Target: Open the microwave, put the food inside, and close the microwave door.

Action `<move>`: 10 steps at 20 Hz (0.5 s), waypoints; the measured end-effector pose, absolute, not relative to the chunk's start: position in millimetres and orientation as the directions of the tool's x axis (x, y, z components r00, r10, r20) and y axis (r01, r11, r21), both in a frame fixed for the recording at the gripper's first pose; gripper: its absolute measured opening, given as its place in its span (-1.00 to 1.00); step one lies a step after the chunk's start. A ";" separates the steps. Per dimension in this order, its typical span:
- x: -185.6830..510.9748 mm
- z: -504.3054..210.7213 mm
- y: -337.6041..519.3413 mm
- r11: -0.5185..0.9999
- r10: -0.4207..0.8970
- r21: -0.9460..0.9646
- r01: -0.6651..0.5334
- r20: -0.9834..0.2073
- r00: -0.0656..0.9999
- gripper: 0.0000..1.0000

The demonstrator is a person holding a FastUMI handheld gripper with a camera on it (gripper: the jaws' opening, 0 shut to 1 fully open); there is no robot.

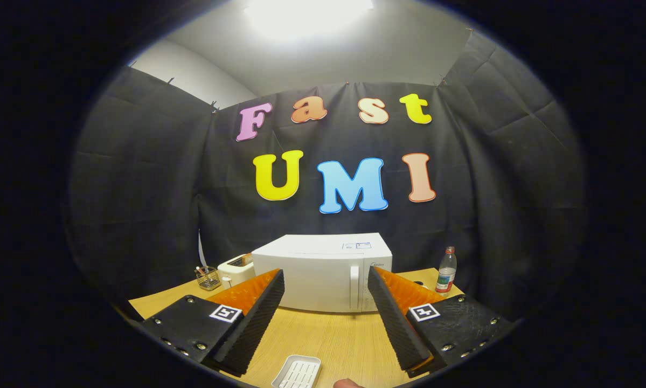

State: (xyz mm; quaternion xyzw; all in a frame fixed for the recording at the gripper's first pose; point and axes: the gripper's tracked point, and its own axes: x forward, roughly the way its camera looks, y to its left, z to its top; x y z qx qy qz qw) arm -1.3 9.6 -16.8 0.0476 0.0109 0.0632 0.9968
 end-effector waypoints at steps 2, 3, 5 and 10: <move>-2.2 -16.0 10.5 0.987 0.127 0.099 -0.125 -0.015 0.992 0.94; -2.2 -15.6 10.9 0.987 0.128 0.101 -0.126 -0.015 0.992 0.94; -2.0 -15.4 12.0 0.987 0.130 0.102 -0.127 -0.017 0.991 0.94; -7.0 -9.8 16.4 0.986 0.132 0.100 -0.131 -0.006 0.991 0.94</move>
